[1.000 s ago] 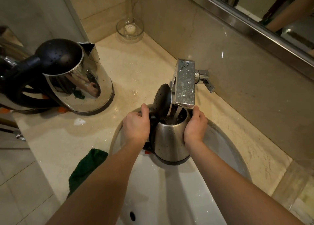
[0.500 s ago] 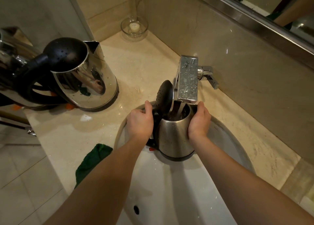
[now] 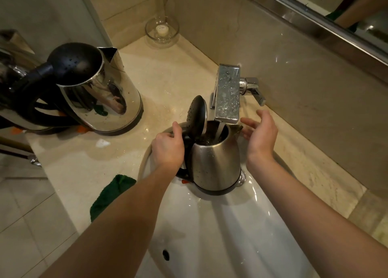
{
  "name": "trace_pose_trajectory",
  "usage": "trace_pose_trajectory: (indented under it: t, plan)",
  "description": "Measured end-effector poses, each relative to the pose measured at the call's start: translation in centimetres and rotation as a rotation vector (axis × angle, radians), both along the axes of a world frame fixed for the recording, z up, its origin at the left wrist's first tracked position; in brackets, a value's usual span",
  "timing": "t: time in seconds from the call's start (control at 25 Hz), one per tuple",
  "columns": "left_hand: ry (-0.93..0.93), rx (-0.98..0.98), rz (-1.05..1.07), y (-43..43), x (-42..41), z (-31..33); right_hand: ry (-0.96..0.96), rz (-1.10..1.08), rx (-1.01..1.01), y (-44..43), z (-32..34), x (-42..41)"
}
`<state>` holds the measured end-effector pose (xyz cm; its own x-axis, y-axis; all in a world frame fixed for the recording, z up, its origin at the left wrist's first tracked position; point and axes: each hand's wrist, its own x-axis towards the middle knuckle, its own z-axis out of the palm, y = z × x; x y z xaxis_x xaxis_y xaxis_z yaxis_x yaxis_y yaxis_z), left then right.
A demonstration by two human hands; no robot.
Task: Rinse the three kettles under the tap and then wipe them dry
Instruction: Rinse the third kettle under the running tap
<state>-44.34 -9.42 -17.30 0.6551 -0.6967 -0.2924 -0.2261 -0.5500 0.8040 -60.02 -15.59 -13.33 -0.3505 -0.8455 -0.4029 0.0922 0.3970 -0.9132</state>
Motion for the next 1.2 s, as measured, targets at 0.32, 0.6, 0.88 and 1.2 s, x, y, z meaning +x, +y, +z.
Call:
trace_pose_trajectory:
  t: [0.32,0.6,0.88,1.2]
  plan:
    - [0.005,-0.012,-0.012,0.3,0.0,-0.9,0.166,0.058,-0.088,0.2,2.3,0.0]
    - [-0.024,-0.021,-0.017,0.3,-0.7,-0.8,0.272,0.089,-0.122,0.9,2.0,0.3]
    - [0.006,-0.022,-0.031,0.6,-0.8,-0.7,0.237,0.046,-0.116,1.6,-0.2,0.2]
    - [0.011,-0.035,-0.042,0.7,-0.9,-0.7,0.097,0.017,0.193,2.4,-2.8,-0.3]
